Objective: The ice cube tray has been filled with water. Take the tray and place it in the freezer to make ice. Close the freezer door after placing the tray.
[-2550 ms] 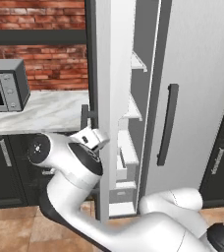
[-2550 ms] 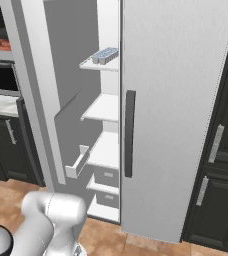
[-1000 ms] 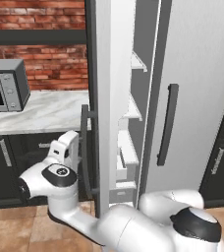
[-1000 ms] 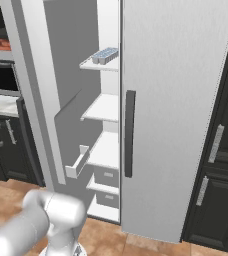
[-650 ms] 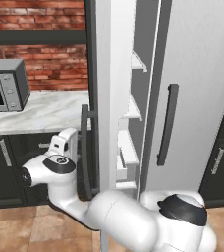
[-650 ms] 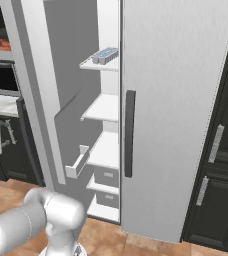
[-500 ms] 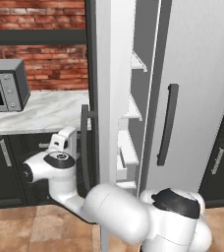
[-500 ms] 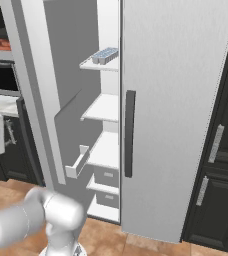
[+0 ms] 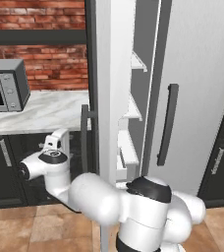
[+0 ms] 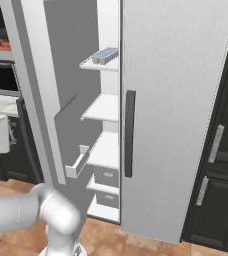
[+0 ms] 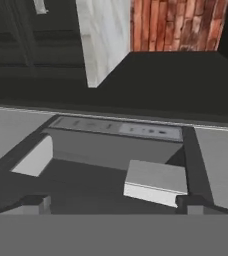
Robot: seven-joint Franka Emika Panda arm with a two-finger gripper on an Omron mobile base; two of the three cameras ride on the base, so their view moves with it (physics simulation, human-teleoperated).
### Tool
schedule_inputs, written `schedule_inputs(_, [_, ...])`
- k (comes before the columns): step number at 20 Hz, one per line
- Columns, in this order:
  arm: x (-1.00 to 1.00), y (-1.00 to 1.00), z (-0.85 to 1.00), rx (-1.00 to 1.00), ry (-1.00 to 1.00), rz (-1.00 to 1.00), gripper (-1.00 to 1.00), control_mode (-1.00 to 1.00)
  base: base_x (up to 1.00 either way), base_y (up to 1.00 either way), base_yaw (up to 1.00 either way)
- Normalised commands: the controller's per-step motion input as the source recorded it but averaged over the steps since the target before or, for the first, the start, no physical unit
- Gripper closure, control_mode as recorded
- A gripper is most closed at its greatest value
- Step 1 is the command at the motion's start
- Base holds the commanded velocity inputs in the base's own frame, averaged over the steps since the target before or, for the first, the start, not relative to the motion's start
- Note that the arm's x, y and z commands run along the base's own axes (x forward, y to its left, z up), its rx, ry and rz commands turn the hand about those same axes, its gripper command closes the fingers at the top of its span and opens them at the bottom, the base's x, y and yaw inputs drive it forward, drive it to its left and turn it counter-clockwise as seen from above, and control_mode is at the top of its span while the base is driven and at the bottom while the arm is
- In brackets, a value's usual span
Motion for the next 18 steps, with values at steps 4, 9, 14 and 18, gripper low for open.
schedule_inputs(4, [0.39, 0.17, -0.24, 0.0, 0.02, 0.0, -1.0, -1.0, 0.0, 0.0, 0.0])
schedule_inputs(9, [0.51, -0.06, -0.28, -0.04, 0.01, -0.09, -1.0, -1.0, 0.0, 0.0, 0.0])
schedule_inputs(14, [0.4, -0.44, -0.2, -0.02, 0.08, -0.15, -1.0, -1.0, 0.0, 0.0, 0.0])
schedule_inputs(18, [0.13, -0.68, -0.1, 0.0, 0.12, -0.09, -1.0, -1.0, 0.0, 0.0, 0.0])
